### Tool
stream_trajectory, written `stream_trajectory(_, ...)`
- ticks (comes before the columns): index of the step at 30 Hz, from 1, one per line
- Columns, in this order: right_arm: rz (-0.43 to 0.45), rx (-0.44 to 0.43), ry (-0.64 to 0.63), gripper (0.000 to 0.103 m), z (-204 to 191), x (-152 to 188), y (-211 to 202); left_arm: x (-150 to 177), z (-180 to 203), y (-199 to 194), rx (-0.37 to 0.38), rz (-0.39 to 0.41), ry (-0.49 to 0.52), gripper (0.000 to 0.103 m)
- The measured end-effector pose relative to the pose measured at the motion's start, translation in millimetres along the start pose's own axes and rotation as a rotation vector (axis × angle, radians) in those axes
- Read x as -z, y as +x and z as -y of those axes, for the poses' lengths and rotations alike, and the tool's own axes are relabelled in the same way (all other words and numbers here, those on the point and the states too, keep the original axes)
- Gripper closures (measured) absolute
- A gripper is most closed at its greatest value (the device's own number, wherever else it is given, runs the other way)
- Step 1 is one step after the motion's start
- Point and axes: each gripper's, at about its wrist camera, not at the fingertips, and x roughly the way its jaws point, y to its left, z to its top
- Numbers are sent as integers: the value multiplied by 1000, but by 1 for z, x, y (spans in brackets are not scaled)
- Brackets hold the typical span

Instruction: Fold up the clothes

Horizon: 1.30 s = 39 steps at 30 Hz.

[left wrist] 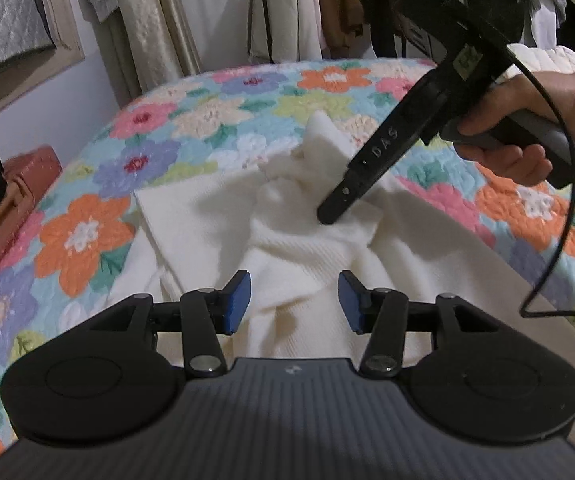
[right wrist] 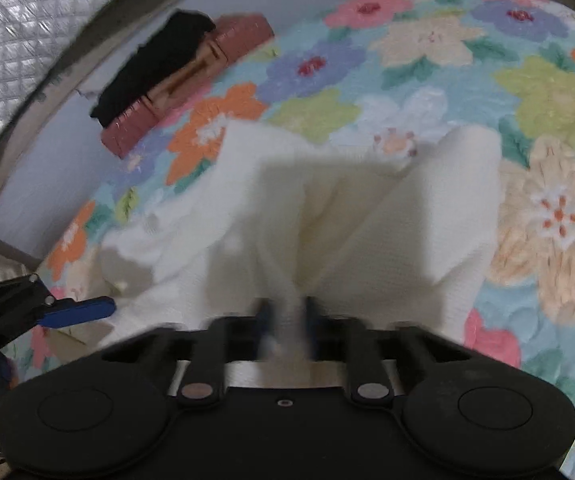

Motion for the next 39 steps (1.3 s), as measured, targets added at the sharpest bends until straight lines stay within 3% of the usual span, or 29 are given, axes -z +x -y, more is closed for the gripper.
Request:
stream_trajectory(3, 43, -69, 57, 95, 6, -5, -8, -8, -4, 2, 21, 34, -22, 52)
stream_trajectory(8, 27, -76, 31, 95, -2, -19, -14, -23, -7, 7, 104, 89, -64, 42)
stream_trajectory(15, -157, 73, 37, 95, -7, -33, -5, -31, 11, 36, 85, 23, 28, 39)
stream_trajectory(19, -171, 87, 10, 95, -18, -39, -10, -27, 11, 38, 82, 2, 19, 39)
stream_trajectory(23, -129, -38, -1, 95, -29, -47, -17, -27, 4, 31, 65, 38, -10, 38)
stream_trajectory(26, -92, -169, 63, 95, -28, -53, -14, -34, -6, 33, 60, 71, -58, 31)
stream_trajectory(31, 8, -283, 164, 95, -21, -61, -2, -48, -34, 53, 89, 46, -180, 28)
stream_trajectory(32, 22, -312, 187, 95, -18, -63, -1, -49, -41, 55, 89, 47, -214, 45)
stream_trajectory(33, 35, -331, 207, 95, -14, -64, -1, -49, -49, 59, 80, 33, -254, 91)
stream_trajectory(34, 50, -343, 224, 89, -10, -65, -1, -49, -60, 64, 62, -1, -297, 98)
stream_trajectory(37, 127, -290, 229, 83, 9, -62, -8, -42, -88, 74, 27, -50, -391, 99)
stream_trajectory(39, 157, -138, 170, 70, 18, -57, -16, -35, -104, 77, 29, -62, -449, 99)
